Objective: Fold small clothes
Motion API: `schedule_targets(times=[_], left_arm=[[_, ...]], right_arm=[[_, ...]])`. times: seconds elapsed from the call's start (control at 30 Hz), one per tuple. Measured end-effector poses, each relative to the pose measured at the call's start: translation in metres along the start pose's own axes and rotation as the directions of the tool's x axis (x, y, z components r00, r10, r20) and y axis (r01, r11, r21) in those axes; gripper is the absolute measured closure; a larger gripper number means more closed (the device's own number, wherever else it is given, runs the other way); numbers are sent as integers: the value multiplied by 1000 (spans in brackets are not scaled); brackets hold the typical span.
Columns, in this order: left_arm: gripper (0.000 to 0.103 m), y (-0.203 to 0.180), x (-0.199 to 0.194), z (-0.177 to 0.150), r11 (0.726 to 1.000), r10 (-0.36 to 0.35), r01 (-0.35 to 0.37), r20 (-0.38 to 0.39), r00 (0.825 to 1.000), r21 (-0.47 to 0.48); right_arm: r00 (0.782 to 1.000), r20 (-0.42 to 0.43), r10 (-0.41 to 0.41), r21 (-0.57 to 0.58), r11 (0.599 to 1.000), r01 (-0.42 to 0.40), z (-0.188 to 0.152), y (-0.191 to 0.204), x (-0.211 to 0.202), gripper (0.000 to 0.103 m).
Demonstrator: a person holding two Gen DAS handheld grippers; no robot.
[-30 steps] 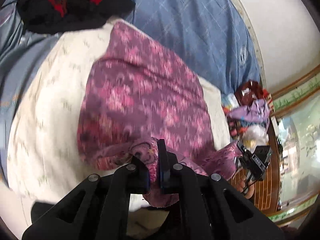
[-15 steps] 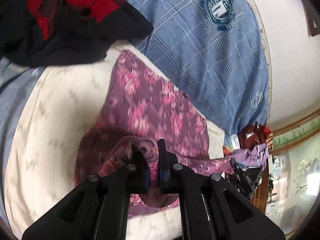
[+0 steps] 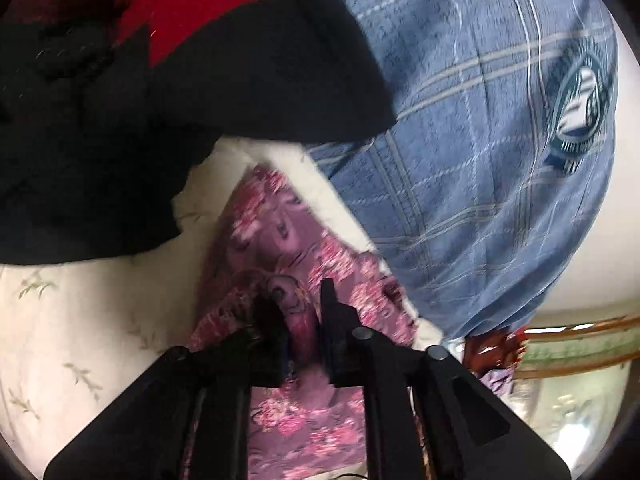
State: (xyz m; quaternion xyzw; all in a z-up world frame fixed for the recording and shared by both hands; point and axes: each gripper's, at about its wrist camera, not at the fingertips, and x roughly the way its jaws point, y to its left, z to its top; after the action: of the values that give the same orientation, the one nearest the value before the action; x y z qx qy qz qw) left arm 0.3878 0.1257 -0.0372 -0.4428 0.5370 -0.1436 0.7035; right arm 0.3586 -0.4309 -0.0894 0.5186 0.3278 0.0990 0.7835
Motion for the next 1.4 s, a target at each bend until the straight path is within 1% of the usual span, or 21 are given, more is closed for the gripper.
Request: schedule_targets(times=[0.07, 0.13, 0.2, 0.23, 0.27, 0.33, 0.43, 0.53, 0.57, 0.63, 0.67, 0.7, 0.77, 0.83, 0.9, 0.93, 1.0, 1.07, 1.17, 1.23, 1.4], left_arm=[[62, -4, -4, 3, 1000, -26, 26, 9, 1000, -5], [52, -8, -11, 5, 999, -40, 40, 27, 999, -12], [46, -9, -20, 8, 998, -50, 51, 43, 998, -23], [40, -8, -25, 9, 998, -49, 50, 57, 997, -28], [35, -9, -29, 12, 999, -39, 41, 69, 997, -29], [35, -6, -40, 14, 1000, 0, 2, 99, 995, -24], [34, -4, -53, 7, 1000, 5, -7, 108, 994, 17], [34, -13, -53, -14, 980, 79, -94, 92, 993, 173], [34, -15, -51, -23, 967, 93, -107, 75, 993, 230], [34, -12, -38, -40, 943, 100, -100, 17, 995, 317], [33, -12, -33, -44, 936, 105, -98, -4, 994, 337], [34, -12, -27, -47, 932, 114, -101, -19, 993, 347], [34, -12, -7, -47, 935, 151, -125, -54, 987, 332], [34, -18, 9, -38, 940, 180, -159, -42, 983, 303], [34, -29, 13, -25, 940, 208, -203, 12, 978, 275], [34, -35, 11, -17, 945, 203, -207, 42, 978, 253], [34, -42, -1, -1, 965, 168, -184, 100, 981, 187], [34, -43, -20, 12, 974, 149, -172, 158, 976, 145], [34, -38, -40, 15, 968, 159, -190, 183, 970, 162], [34, -29, -47, 8, 952, 192, -228, 181, 965, 206], [34, -8, -33, -21, 918, 240, -265, 121, 963, 294]], right_arm=[[1000, 13, 19, 20, 1000, -20, 5, -3, 0, 92], [999, 25, 28, 47, 998, -29, 9, -4, 1, 90], [998, 51, 35, 88, 995, -39, 13, -8, -2, 80], [996, 81, 37, 105, 993, -45, 15, -11, -6, 71], [993, 110, 47, 121, 991, -61, 17, -12, -12, 67], [984, 160, 74, 151, 984, -98, 21, -18, -24, 66], [993, 118, -2, 74, 997, -7, 23, -11, -32, 65], [997, 17, -75, -92, 993, 76, 11, 6, -30, 65], [996, -23, -82, -140, 987, 78, 4, 11, -29, 65], [991, -125, -42, -198, 980, 16, -11, 17, -25, 65], [986, -165, -38, -205, 979, 4, -16, 19, -21, 63], [973, -221, -72, -218, 976, 23, -22, 21, -10, 61], [954, -268, -136, -235, 969, 72, -26, 23, 9, 61], [955, -238, -175, -242, 963, 116, -21, 28, 25, 61], [983, -137, -123, -198, 976, 95, -4, 35, 31, 61], [993, -78, -87, -171, 983, 72, 7, 39, 30, 61], [999, -5, -48, -131, 990, 47, 22, 43, 27, 61], [997, 40, -61, -132, 989, 65, 32, 47, 21, 60], [991, 41, -127, -189, 973, 132, 38, 45, 9, 55], [983, 38, -181, -233, 955, 184, 36, 36, -2, 53], [966, -19, -257, -264, 934, 243, 20, 8, -6, 52]])
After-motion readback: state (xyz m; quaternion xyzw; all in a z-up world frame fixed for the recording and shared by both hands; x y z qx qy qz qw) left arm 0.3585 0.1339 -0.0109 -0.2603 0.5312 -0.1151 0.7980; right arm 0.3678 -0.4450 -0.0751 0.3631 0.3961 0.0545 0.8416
